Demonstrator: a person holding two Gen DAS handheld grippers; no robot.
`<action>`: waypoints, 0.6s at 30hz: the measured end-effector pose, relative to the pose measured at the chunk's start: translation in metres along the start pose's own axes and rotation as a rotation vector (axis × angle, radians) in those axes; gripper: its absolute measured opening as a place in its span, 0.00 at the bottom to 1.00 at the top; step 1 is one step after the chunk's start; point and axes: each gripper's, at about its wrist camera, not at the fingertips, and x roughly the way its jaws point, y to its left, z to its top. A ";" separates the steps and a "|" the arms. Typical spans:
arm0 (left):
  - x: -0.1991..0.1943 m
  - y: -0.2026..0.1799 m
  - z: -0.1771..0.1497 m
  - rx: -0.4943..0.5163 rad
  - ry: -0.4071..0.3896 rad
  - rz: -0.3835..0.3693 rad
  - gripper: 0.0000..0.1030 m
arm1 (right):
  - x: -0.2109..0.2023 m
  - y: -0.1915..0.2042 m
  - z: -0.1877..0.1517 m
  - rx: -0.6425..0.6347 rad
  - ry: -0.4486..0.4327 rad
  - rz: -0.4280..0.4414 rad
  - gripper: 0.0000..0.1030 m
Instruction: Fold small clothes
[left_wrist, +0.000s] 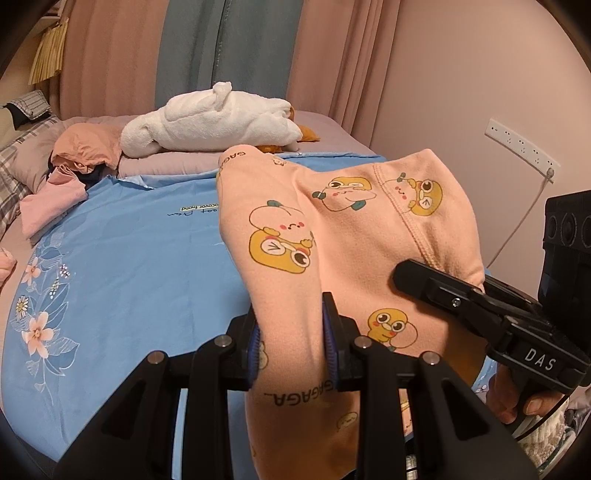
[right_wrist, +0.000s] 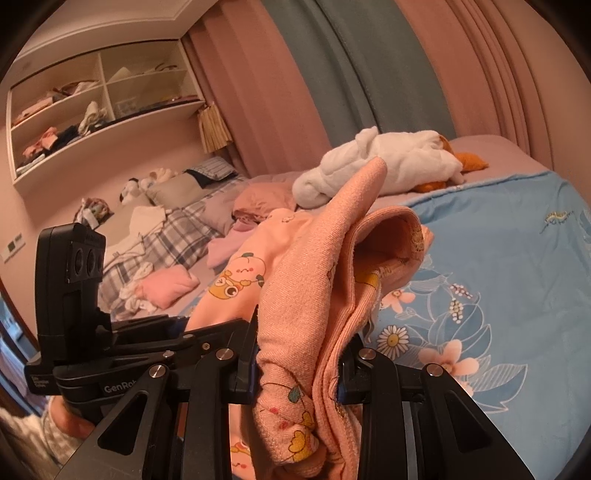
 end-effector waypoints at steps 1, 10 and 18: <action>-0.002 0.000 -0.001 0.001 -0.003 0.004 0.27 | 0.000 0.000 -0.002 -0.002 -0.001 0.001 0.30; -0.017 0.008 -0.008 -0.005 -0.023 0.033 0.27 | 0.007 0.011 0.000 -0.030 0.008 0.023 0.30; -0.024 0.018 -0.007 -0.019 -0.036 0.054 0.27 | 0.015 0.017 0.003 -0.052 0.014 0.043 0.30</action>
